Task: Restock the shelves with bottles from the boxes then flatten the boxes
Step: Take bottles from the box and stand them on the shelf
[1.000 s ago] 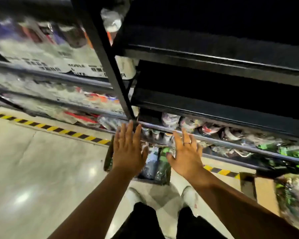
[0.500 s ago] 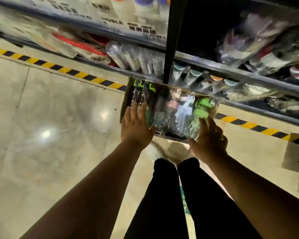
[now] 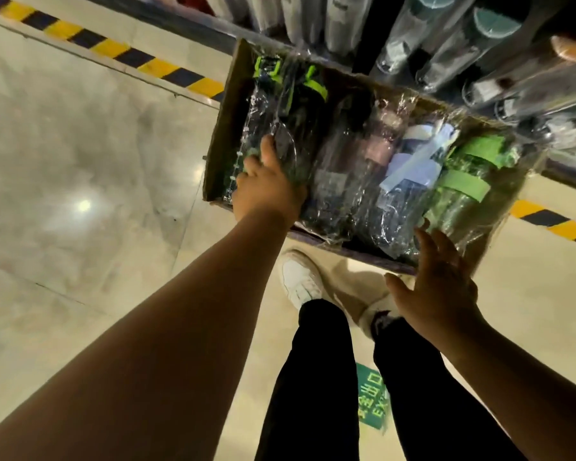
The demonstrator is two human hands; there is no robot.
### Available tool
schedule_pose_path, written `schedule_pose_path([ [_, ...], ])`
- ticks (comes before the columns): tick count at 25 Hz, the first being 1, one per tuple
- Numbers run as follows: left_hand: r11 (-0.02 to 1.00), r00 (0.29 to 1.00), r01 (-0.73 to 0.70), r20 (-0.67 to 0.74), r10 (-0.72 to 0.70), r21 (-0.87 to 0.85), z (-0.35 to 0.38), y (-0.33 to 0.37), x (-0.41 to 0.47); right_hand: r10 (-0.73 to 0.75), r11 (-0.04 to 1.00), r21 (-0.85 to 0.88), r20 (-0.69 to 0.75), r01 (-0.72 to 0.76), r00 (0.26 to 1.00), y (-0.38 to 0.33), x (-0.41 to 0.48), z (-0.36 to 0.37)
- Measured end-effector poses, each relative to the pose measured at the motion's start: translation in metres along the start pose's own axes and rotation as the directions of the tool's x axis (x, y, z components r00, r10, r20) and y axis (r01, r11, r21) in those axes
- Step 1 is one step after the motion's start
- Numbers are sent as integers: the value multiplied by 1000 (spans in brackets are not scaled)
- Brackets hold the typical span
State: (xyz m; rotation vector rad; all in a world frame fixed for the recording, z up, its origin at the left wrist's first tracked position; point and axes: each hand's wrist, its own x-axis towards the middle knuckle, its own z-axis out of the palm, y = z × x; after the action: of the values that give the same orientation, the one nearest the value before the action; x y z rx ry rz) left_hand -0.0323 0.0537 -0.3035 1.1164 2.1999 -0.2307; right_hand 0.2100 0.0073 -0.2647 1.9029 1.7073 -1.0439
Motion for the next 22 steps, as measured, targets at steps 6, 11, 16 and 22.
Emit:
schedule_pose_path([
  [6,974,1000,7,30,-1,-225,-23,-26,-16,-89,986,137,-43,95,995,-48,11,-2],
  [11,861,998,59,59,-34,-506,-17,-55,-52,26,920,390,10,-28,1000,-125,53,7],
  [16,728,994,107,63,-88,-677,-8,-82,-72,299,843,439,99,-311,949,-150,92,28],
  [22,685,993,114,55,-107,-720,9,-98,-78,290,862,422,46,-282,956,-148,99,52],
])
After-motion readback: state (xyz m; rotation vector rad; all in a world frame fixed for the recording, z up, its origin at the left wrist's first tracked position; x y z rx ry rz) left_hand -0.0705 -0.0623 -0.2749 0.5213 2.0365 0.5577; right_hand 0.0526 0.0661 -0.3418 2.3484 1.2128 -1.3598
